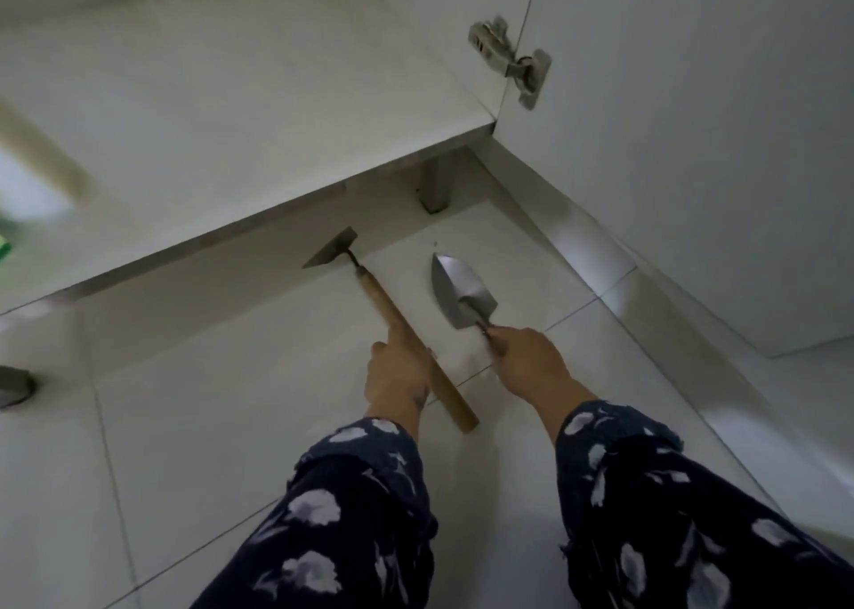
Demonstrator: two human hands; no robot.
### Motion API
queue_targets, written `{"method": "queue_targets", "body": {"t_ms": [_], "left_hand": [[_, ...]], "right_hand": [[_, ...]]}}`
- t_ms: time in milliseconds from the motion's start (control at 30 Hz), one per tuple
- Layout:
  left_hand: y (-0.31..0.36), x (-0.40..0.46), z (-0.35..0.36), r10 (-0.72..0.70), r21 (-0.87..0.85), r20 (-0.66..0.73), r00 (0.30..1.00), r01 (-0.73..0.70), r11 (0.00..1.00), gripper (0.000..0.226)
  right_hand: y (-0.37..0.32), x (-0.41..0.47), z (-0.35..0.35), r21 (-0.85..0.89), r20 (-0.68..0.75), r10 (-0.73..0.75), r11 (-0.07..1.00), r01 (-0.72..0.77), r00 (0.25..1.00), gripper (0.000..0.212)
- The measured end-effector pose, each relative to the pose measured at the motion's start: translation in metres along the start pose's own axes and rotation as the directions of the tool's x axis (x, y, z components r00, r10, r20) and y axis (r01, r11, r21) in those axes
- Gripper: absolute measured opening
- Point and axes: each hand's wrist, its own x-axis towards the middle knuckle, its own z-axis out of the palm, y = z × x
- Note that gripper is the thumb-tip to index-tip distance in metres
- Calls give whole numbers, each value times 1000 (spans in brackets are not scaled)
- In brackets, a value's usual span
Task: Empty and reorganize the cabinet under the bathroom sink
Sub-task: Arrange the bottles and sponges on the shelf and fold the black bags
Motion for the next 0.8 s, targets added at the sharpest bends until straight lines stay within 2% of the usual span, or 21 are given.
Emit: {"method": "queue_targets", "body": {"t_ms": [67,167,267,400,567,667,800], "left_hand": [[2,8,22,-3,25,-16,1000,4,1000,64],[0,18,43,-6,91,-115,993,16,996,75],[0,24,53,7,86,-164,986,8,996,78],[1,23,53,-45,87,-146,988,58,995,75],[1,4,32,-88,152,13,996,85,985,90],[1,-12,14,-83,198,104,991,61,978,98],[-3,-40,-9,-37,235,203,979,-12,972,97]], "right_hand": [[13,12,11,-19,-9,10,1000,-10,1000,36],[23,21,26,-20,-4,-6,1000,6,1000,51],[26,26,38,-44,-66,-20,999,17,998,57],[17,21,46,-38,-138,7,999,-12,990,55],[8,1,37,69,-83,46,997,-40,996,58],[4,-21,23,57,-47,38,998,-35,998,65],[-3,-47,4,105,-49,63,993,-57,997,64]]}}
